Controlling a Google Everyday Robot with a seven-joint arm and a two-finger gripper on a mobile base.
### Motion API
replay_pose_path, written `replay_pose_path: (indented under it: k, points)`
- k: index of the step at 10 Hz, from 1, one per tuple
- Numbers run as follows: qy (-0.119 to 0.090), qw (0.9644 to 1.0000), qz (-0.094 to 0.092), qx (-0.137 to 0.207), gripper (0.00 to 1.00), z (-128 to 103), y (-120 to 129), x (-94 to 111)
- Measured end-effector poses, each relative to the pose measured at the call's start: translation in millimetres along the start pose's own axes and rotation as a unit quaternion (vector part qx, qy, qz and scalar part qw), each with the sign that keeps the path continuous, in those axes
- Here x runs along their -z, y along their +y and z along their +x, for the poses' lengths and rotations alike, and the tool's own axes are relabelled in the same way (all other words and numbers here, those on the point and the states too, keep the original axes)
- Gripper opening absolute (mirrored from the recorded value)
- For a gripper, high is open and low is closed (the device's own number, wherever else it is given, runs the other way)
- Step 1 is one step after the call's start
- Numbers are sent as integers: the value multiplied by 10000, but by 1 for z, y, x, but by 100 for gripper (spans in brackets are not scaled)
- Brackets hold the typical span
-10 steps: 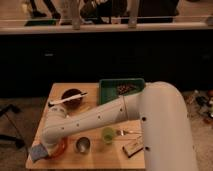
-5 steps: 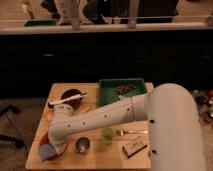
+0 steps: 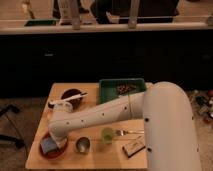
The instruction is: Wipe red bowl with sponge
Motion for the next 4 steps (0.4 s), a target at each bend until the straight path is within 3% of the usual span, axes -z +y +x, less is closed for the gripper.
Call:
replay_pose_path:
  k: [4]
  points:
    - [-277, 9994, 58, 221, 5, -28, -5, -7]
